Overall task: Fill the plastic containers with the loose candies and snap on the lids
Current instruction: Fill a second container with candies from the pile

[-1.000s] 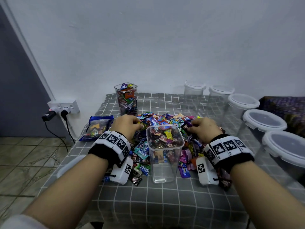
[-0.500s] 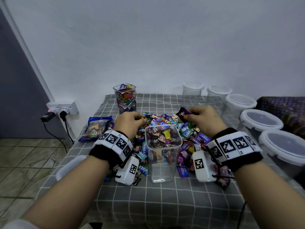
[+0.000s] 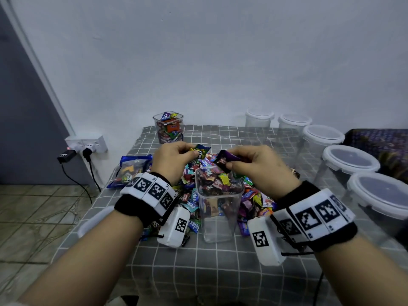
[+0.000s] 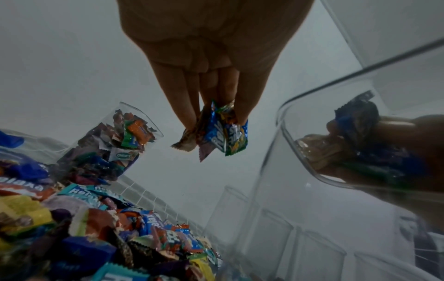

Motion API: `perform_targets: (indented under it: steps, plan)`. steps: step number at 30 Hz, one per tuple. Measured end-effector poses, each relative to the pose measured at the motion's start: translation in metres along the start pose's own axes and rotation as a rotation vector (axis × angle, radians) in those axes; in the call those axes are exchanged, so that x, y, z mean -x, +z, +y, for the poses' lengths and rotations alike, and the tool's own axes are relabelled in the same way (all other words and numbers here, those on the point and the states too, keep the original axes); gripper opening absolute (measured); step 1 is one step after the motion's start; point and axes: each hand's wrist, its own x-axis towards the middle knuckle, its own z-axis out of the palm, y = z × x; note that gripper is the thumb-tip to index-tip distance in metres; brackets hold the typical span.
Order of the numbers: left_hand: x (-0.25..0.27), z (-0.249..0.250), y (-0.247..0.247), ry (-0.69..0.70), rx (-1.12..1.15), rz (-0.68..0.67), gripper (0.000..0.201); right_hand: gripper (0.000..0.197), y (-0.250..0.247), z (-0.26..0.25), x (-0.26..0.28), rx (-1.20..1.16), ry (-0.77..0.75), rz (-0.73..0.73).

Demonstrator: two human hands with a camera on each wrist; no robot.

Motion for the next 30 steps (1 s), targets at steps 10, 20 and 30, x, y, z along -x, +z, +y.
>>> perform_targets:
  steps: [10, 20, 30]
  plan:
    - [0.008, 0.012, -0.005, 0.039, 0.106, 0.008, 0.014, 0.038, 0.005, 0.011, 0.009, -0.113, -0.002, 0.002]
    - [0.029, 0.044, -0.016, 0.172, 0.199, -0.283, 0.021, 0.103, 0.009, 0.042, 0.019, -0.155, 0.168, -0.322]
    - [0.044, 0.041, -0.009, 0.447, -0.265, -0.347, 0.022, 0.066, 0.014, 0.045, 0.025, -0.135, 0.137, -0.237]
